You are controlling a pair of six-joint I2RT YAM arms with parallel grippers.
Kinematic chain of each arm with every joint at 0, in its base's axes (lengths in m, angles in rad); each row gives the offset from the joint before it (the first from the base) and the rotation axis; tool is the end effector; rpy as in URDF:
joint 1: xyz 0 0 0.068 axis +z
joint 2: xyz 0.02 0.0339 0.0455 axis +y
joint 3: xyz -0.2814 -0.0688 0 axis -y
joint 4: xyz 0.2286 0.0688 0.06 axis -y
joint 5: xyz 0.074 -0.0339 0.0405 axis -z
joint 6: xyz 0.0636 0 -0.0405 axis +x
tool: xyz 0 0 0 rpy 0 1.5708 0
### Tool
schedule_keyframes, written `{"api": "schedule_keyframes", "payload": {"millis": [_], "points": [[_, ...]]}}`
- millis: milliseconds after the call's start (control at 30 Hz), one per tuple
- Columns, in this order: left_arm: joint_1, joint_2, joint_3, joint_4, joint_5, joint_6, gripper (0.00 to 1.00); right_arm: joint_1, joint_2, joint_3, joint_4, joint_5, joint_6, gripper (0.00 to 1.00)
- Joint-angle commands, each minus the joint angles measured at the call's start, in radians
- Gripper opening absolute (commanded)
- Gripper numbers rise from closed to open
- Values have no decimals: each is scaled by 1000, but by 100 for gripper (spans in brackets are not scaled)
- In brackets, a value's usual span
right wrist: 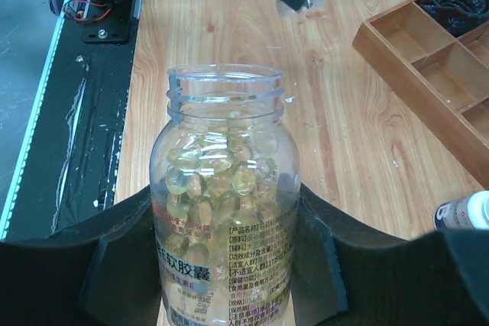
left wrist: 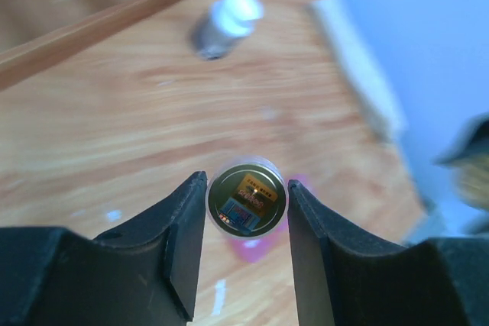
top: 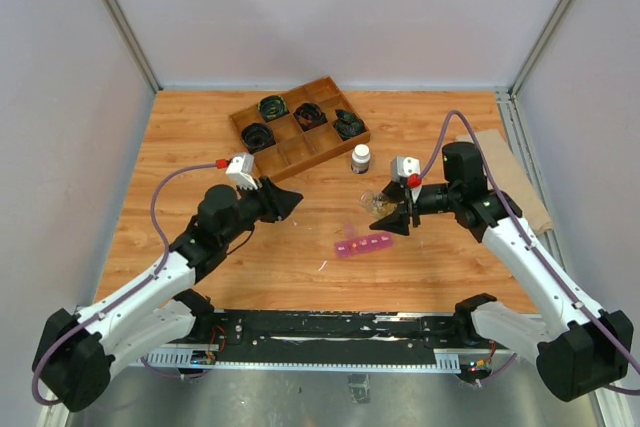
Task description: Sort the pills into containers
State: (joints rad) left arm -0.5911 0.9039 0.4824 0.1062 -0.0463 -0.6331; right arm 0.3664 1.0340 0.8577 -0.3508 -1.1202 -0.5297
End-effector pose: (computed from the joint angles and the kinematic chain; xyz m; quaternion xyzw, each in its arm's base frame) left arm 0.1759 -0.1145 0.2532 -0.0306 0.8087 -0.3220 0.4913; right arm 0.1658 0.1249 0.3231 -0.5569 0.5472 0.4246 0.4585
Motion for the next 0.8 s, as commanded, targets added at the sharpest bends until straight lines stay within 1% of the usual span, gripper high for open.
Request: {"api": "schedule_keyframes", "payload": {"millis": [0, 67, 167, 200, 300, 400, 500, 667, 767], "points": [[1, -67, -77, 459, 405, -84, 12, -39, -49, 44, -90, -43, -105, 3], [1, -59, -95, 619, 488, -161, 12, -45, -60, 52, -116, -21, -128, 3], [-1, -6, -107, 832, 557, -286, 11, -46, -73, 58, -135, 5, -146, 2], [-4, 17, -105, 884, 570, -328, 11, -46, -75, 58, -138, 14, -148, 2], [-39, 86, -84, 998, 582, -376, 10, -44, -72, 63, -149, 23, -154, 1], [-83, 156, -56, 1074, 573, -394, 10, -32, -79, 66, -151, 43, -158, 1], [-102, 218, -38, 1120, 567, -408, 10, -17, -86, 67, -149, 71, -159, 1], [-119, 291, -13, 1132, 565, -411, 9, 35, -75, 63, -146, 157, -170, 1], [-125, 309, -4, 1098, 549, -391, 9, 71, -71, 66, -152, 185, -181, 1]]}}
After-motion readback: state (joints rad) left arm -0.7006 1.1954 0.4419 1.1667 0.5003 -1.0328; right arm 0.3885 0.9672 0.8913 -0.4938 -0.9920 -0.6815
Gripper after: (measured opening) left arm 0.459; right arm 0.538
